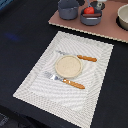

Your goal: Place the fish, sausage, and tomato into the frying pan.

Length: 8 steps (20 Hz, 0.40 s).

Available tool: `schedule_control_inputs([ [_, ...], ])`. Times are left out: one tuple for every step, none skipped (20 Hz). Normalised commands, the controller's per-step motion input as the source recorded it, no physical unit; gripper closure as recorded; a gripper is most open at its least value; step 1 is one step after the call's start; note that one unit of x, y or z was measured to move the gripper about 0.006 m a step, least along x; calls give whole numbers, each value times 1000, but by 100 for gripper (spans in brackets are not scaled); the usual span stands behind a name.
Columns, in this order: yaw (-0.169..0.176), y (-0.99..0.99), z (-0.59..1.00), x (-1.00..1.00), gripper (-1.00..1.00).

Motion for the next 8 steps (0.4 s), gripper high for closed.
schedule_control_inputs([
  [-315,0,846,-163,-100],
  [-297,0,751,0,-100],
  [-100,3,277,0,-100],
  [32,134,66,0,-100],
  [0,0,0,0,-100],
  [0,0,0,0,-100],
  [0,0,0,0,-100],
  [0,0,0,0,-100],
])
